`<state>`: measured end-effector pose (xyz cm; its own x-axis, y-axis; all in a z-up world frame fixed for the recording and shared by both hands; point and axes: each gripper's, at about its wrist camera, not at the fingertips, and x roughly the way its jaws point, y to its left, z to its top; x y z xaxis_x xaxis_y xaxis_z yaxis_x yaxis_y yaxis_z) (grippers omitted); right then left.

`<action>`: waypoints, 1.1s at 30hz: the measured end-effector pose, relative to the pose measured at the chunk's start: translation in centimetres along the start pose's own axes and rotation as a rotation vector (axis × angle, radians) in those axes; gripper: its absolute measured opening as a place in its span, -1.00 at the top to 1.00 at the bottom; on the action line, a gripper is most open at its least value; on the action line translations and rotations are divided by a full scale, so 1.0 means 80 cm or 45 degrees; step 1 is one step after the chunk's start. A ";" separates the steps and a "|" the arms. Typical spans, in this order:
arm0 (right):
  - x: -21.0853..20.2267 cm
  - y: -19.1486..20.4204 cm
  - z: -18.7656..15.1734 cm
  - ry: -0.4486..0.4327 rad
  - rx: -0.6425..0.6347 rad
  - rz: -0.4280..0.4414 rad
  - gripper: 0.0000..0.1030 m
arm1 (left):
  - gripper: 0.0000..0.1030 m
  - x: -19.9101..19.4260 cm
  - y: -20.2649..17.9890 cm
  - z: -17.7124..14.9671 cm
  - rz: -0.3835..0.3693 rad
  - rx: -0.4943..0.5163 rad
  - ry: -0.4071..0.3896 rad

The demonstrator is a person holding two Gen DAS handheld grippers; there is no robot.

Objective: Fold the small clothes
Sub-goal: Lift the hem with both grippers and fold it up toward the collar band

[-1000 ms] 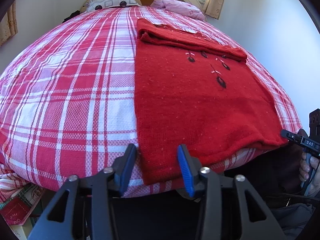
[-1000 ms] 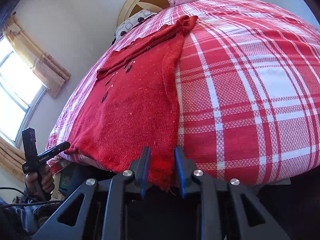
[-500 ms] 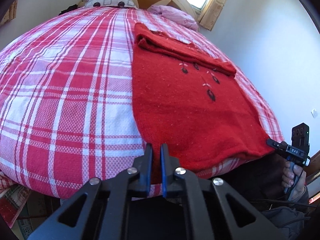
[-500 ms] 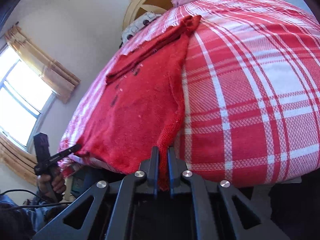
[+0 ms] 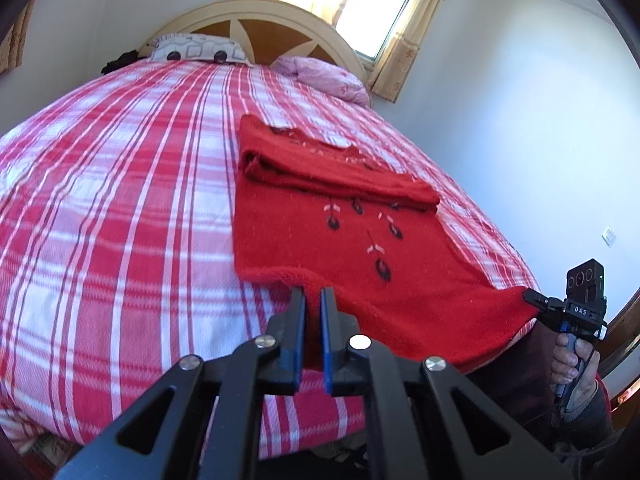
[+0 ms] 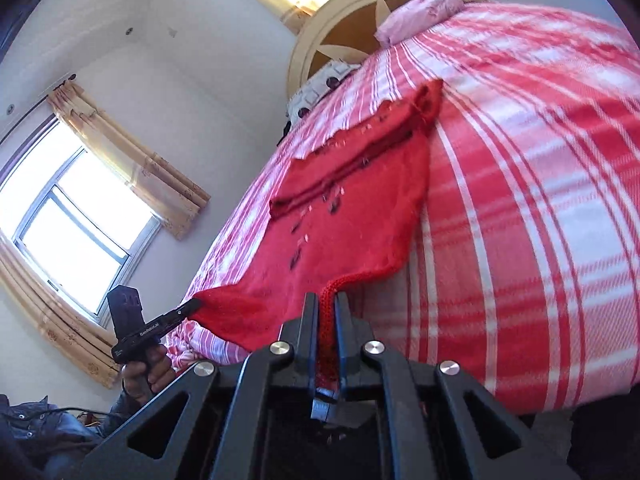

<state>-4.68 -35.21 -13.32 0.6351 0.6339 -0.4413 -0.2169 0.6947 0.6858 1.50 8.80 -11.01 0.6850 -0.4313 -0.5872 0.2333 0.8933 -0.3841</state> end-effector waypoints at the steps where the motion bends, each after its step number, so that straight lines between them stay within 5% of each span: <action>1: 0.001 0.002 0.005 -0.010 -0.009 -0.006 0.87 | 0.86 0.001 -0.002 0.005 0.004 0.007 -0.011; 15: 0.017 0.013 0.131 -0.134 -0.065 -0.008 0.89 | 0.87 0.024 -0.010 0.113 0.014 0.058 -0.144; 33: 0.113 -0.012 0.315 -0.174 -0.081 -0.073 0.89 | 0.87 0.157 0.018 0.259 0.050 0.001 -0.111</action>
<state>19.97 -38.72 -3.39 0.7420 0.5434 -0.3926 -0.2213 0.7513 0.6218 24.78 7.25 -4.15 0.7513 -0.3831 -0.5373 0.2055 0.9096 -0.3611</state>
